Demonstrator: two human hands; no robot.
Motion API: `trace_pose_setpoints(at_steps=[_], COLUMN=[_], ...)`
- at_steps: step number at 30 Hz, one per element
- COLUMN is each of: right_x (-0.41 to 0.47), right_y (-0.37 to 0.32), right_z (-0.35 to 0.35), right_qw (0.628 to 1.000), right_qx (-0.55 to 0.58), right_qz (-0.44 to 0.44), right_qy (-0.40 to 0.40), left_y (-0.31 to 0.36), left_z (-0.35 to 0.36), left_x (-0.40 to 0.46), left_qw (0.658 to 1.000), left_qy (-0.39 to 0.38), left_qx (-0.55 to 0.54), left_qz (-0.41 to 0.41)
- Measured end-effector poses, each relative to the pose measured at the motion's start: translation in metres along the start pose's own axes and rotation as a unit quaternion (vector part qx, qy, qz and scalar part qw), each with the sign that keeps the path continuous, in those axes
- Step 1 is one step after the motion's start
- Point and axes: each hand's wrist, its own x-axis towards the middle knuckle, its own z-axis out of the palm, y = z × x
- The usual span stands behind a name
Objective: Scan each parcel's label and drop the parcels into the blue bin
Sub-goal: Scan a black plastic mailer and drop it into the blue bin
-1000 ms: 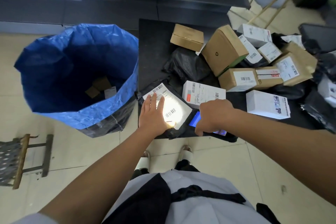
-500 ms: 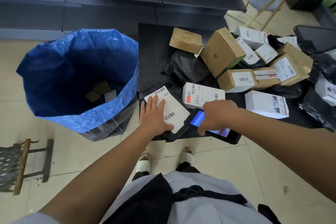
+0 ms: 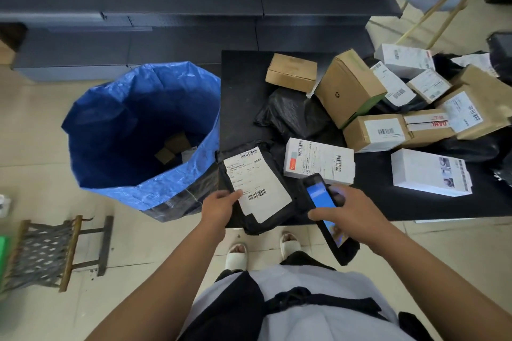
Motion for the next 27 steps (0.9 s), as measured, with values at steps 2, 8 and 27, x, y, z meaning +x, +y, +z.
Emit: trace_pose_setpoints(at_steps=[2,8,27], right_x=[0.005,0.032,0.115], right_y=[0.008,0.016,-0.029], right_z=[-0.012,-0.049,-0.058], right_qw=[0.999,0.992,0.967], right_qx=[0.048,0.118,0.107], right_qz=[-0.004,-0.025,-0.137], right_qy=[-0.016,-0.045,-0.189], left_y=[0.001,0.022,0.057], left_z=[0.004,0.010,-0.042], left_x=[-0.003,-0.020,-0.054], left_qw=[1.000,0.996,0.936], left_qy=[0.015,0.030,0.211], left_qx=[-0.018,-0.082,-0.269], left_qz=[-0.013,-0.019,0.085])
